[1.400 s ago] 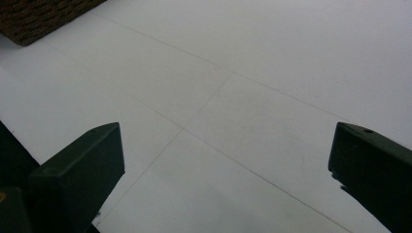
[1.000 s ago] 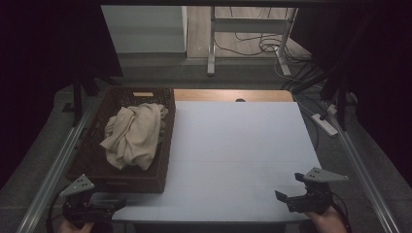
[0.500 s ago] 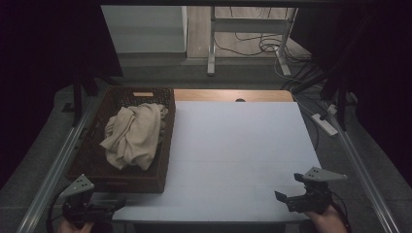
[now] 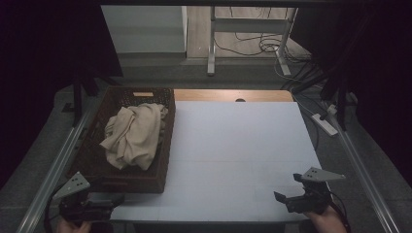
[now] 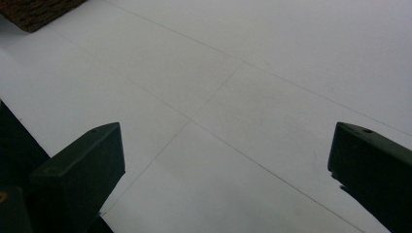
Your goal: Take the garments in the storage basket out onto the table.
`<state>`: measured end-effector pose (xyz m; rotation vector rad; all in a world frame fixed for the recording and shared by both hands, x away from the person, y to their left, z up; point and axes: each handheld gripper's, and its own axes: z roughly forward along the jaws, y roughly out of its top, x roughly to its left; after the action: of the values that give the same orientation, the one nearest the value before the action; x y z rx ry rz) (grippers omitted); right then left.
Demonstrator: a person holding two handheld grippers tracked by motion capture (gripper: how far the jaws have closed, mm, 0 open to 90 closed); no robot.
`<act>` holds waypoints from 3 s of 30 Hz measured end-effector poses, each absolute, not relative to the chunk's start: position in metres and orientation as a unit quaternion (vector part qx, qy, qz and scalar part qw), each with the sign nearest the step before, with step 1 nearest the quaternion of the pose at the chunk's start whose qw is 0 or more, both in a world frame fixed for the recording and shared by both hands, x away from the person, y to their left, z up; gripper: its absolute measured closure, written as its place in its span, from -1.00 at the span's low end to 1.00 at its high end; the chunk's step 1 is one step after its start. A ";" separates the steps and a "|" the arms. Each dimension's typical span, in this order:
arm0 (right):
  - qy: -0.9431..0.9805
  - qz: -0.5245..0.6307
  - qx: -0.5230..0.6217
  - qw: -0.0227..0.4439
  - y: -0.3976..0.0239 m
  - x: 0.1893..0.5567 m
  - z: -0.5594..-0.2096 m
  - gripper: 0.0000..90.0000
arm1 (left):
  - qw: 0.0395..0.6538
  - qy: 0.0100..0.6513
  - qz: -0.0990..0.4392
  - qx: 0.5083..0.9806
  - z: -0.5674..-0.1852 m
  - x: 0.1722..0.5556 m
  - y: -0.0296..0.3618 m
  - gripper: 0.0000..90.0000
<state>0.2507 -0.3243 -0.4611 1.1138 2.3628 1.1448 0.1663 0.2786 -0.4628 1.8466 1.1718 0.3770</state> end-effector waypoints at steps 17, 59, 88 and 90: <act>0.819 0.399 0.386 0.146 -0.324 0.250 -0.461 -1.00 | 0.450 0.438 0.136 0.766 -0.449 0.183 0.278 -1.00; 0.829 0.387 0.378 0.143 -0.321 0.251 -0.462 -1.00 | 0.419 0.442 0.133 0.782 -0.416 0.289 0.278 -1.00; 0.831 0.384 0.381 0.132 -0.322 0.253 -0.463 -0.99 | 0.373 0.491 0.127 0.777 -0.421 0.380 0.286 -1.00; 0.830 0.385 0.381 0.132 -0.322 0.253 -0.463 -1.00 | 0.367 0.492 0.127 0.779 -0.421 0.386 0.286 -1.00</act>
<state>0.2535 -0.3218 -0.4629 1.1063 2.4096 1.1169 0.3863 0.2861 -0.4206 2.0023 1.2652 0.3259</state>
